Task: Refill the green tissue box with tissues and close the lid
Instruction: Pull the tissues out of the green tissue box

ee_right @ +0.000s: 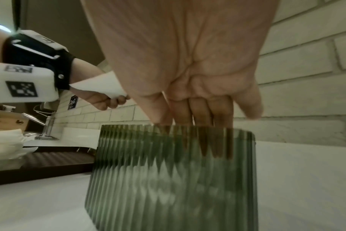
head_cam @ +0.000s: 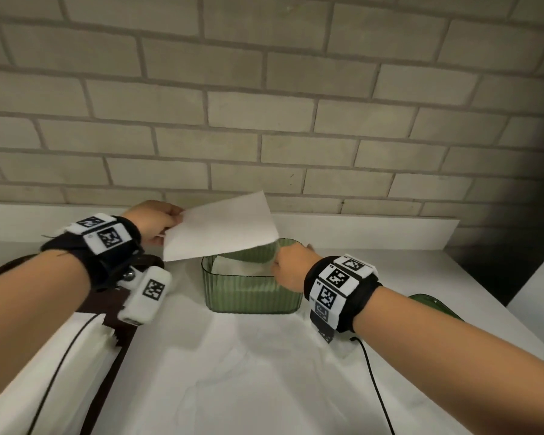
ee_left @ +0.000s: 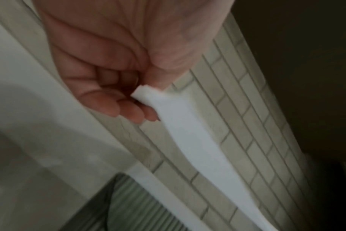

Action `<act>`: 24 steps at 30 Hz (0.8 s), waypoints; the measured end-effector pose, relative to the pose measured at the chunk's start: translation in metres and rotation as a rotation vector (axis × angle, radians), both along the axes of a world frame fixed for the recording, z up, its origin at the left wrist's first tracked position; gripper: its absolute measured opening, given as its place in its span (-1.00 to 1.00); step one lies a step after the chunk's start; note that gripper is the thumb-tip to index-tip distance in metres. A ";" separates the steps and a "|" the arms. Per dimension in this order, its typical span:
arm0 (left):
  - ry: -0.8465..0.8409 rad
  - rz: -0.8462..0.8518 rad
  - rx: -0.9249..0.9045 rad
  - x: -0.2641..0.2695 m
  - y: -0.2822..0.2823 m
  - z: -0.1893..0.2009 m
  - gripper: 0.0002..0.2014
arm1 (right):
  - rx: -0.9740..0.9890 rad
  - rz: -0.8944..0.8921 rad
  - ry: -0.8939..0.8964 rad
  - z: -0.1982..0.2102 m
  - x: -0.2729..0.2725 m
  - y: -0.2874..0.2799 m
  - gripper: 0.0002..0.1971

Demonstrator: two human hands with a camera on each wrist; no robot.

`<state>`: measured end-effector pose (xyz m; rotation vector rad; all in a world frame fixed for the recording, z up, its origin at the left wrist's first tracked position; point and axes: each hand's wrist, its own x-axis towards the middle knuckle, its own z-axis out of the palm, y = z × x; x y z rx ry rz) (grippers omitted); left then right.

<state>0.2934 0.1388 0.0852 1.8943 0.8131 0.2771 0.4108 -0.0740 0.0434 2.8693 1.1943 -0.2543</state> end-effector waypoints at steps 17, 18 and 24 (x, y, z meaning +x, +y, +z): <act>0.347 -0.249 0.530 0.063 -0.050 -0.019 -0.68 | 0.705 -0.278 0.357 -0.003 0.042 -0.030 -0.51; 0.367 -0.257 0.580 0.062 -0.050 -0.019 -0.68 | 0.689 -0.251 0.327 -0.005 0.041 -0.028 -0.52; 0.441 -0.345 0.733 0.060 -0.048 -0.023 -0.71 | 0.444 -0.036 0.137 -0.008 0.036 -0.008 -0.63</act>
